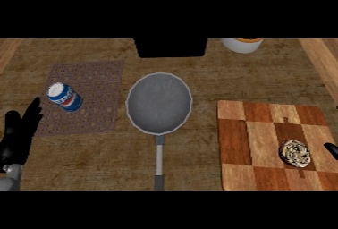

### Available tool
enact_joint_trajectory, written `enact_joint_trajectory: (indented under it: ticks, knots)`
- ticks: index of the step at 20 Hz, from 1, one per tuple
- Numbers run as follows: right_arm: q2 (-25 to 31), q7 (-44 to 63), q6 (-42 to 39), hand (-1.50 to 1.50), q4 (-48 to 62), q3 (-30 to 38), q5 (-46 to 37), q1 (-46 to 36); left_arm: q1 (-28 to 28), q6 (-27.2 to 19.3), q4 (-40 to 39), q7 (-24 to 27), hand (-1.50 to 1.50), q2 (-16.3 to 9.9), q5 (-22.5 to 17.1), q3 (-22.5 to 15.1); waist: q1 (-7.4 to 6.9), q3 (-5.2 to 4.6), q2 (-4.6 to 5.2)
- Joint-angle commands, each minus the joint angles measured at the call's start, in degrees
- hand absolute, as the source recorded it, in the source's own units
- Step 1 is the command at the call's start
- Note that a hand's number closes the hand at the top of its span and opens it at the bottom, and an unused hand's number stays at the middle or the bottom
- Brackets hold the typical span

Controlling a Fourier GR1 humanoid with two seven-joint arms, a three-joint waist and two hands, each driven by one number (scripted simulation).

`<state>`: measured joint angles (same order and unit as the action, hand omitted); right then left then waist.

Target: Pick the cupcake from the cutting board and place it in the pan

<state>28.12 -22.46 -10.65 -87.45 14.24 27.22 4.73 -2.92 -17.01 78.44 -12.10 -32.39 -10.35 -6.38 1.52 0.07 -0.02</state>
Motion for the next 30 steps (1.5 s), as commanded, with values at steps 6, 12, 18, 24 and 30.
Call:
enact_joint_trajectory:
  ticks: [6, 12, 18, 24, 30]
  knots:
    - [13.89, 1.09, -5.39, -1.5, -4.99, 4.31, -9.89, 6.82, -1.59, 2.65, -1.71, -1.37, 0.0, -0.47, 0.05, 1.4, -0.84, -0.15, -0.08]
    - [28.31, 12.49, -8.11, -1.5, -10.22, 2.58, -19.52, 5.71, -3.65, 3.17, -3.88, -0.47, 0.0, 0.31, 0.11, 1.68, -1.31, -0.29, 0.07]
    - [32.49, 26.86, -9.14, -1.5, -18.72, -5.62, -27.54, 3.78, -4.89, 3.07, -4.79, -0.82, 0.0, 1.32, 1.71, 0.86, -1.99, -0.21, 0.22]
    - [30.3, 34.54, -10.88, -1.5, -22.29, -13.51, -36.08, 2.27, -4.56, 3.53, -6.09, 1.28, 0.0, 2.33, 2.39, 2.55, -1.79, -0.1, 0.07]
    - [25.02, 40.04, -13.37, -1.5, -22.1, -19.13, -43.1, 0.78, -0.89, 4.14, -1.38, 0.37, 0.0, 3.87, 4.13, 2.06, -1.79, -0.07, -0.02]
